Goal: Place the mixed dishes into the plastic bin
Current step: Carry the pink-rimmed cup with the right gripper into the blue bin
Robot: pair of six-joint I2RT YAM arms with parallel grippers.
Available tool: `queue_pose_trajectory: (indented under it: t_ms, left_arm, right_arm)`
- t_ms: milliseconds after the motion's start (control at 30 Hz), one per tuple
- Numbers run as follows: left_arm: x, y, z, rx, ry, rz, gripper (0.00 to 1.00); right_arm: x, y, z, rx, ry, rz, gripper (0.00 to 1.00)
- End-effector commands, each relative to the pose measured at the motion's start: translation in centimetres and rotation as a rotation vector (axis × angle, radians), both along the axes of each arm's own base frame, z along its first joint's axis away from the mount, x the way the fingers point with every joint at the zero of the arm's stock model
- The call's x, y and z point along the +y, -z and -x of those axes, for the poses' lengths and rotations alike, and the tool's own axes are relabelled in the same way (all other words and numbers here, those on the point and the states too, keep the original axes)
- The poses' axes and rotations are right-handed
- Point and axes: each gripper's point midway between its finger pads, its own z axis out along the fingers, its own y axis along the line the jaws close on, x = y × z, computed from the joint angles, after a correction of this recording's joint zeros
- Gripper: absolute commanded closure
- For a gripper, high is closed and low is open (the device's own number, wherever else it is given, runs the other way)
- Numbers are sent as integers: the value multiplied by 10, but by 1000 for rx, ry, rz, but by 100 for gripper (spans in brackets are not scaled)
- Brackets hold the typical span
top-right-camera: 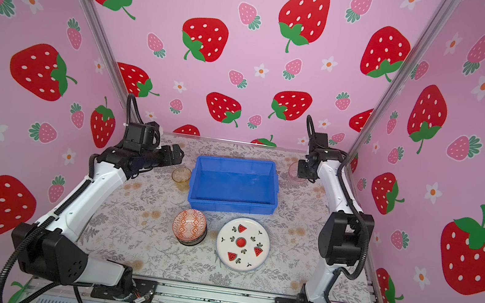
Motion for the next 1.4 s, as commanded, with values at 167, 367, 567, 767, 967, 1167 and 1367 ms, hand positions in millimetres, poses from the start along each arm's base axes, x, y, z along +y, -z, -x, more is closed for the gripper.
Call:
queue_pose_trajectory:
  t_ms: [167,367,567,767,967,1167,1367]
  left_arm:
    - [1,6,4,23,6,-11,1]
    - [4,4,5,7,-2,-17,1]
    - [4,5,5,12,1,-16,1]
    - [4,6,5,13,2,-19,1]
    - [5,7,5,16,-1,-23,1]
    - [5,8,4,20,-2,-26,1]
    - [5,9,4,23,-2,-26,1]
  right_arm:
    - [81,-21,12,-5,-135,-7,97]
    - [129,10,-4,21,-168,-28,97]
    - [137,31,-22,47,-146,-25,97]
    - [139,49,-29,74,-138,-2,97]
    - [137,65,-33,95,-130,12,97]
    - [137,78,-34,120,-133,22,97]
    - [133,87,-37,135,-122,28,95]
